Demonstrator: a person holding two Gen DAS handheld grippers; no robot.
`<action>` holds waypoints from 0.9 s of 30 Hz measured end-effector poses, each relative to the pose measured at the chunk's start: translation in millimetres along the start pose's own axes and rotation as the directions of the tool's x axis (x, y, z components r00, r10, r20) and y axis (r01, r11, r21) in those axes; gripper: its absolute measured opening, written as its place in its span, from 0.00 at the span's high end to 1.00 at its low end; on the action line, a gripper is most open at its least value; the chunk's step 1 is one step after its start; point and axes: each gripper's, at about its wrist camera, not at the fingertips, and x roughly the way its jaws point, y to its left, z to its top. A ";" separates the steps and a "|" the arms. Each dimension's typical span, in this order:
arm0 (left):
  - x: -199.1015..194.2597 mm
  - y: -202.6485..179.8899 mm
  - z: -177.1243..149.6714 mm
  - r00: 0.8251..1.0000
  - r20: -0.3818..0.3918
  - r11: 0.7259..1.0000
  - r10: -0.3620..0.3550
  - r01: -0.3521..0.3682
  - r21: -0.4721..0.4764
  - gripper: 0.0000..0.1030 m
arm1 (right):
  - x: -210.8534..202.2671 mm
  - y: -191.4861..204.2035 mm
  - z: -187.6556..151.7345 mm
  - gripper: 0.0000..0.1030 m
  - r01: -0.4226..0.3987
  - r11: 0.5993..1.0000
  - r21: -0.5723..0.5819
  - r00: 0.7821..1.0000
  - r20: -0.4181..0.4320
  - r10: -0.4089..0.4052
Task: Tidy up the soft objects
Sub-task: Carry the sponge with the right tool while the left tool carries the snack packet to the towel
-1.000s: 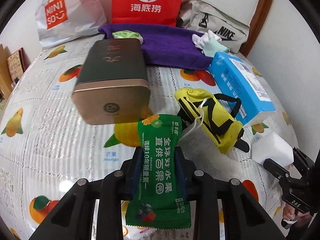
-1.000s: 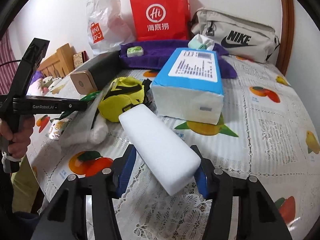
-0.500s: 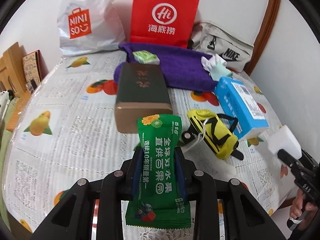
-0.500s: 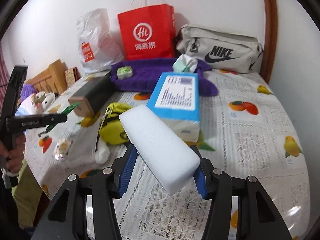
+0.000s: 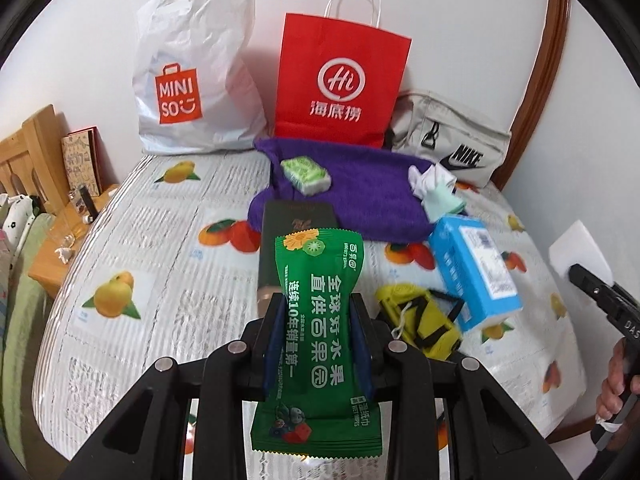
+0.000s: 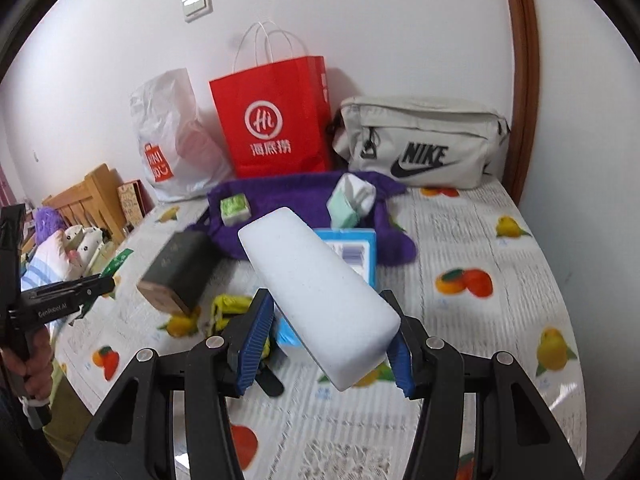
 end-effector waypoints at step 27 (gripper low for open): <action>52.6 -12.2 87.0 0.999 0.004 0.998 0.037 -0.037 0.046 0.71 | 65.5 4.5 87.0 0.48 -0.033 0.998 -0.048 0.999 0.017 0.034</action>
